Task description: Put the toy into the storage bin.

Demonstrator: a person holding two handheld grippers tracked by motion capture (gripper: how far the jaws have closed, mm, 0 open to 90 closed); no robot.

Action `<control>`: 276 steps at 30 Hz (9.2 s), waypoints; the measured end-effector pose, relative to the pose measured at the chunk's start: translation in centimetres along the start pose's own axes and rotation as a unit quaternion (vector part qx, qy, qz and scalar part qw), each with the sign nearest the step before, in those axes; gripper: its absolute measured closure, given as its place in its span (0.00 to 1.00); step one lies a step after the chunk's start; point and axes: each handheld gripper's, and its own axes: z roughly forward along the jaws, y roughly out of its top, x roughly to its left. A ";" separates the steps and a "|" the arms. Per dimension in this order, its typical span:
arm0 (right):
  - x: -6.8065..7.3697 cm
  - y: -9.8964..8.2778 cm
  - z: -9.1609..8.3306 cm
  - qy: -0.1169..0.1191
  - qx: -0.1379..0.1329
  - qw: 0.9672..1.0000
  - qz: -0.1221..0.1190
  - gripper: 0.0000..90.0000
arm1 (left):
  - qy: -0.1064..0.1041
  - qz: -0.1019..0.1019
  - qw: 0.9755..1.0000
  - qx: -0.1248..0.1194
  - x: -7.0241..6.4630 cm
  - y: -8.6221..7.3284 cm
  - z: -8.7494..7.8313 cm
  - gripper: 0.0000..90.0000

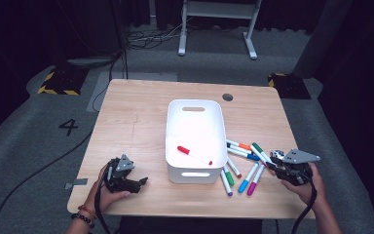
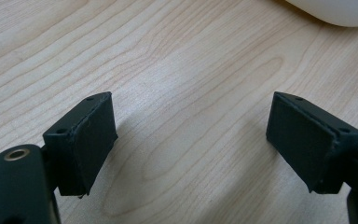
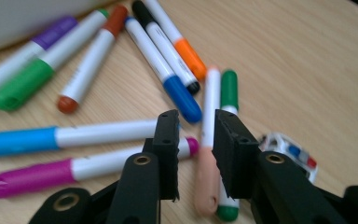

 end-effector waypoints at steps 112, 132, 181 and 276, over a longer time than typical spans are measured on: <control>1.7 9.6 -3.7 0.095 -0.138 0.986 -0.023 0.83 | 0.000 -0.001 1.000 -0.001 0.0 0.0 0.0 0.18; 4.6 13.3 -2.6 0.141 -0.145 0.977 -0.061 0.83 | 0.000 -0.001 1.000 -0.001 0.0 0.0 0.0 0.18; 10.3 18.7 4.9 0.262 0.038 0.943 -0.202 0.83 | -0.002 0.003 1.000 0.000 0.0 0.0 0.0 0.18; 6.3 -2.6 1.8 0.014 -0.003 0.994 0.107 0.39 | 0.000 -0.001 1.000 0.000 0.0 0.0 0.0 0.18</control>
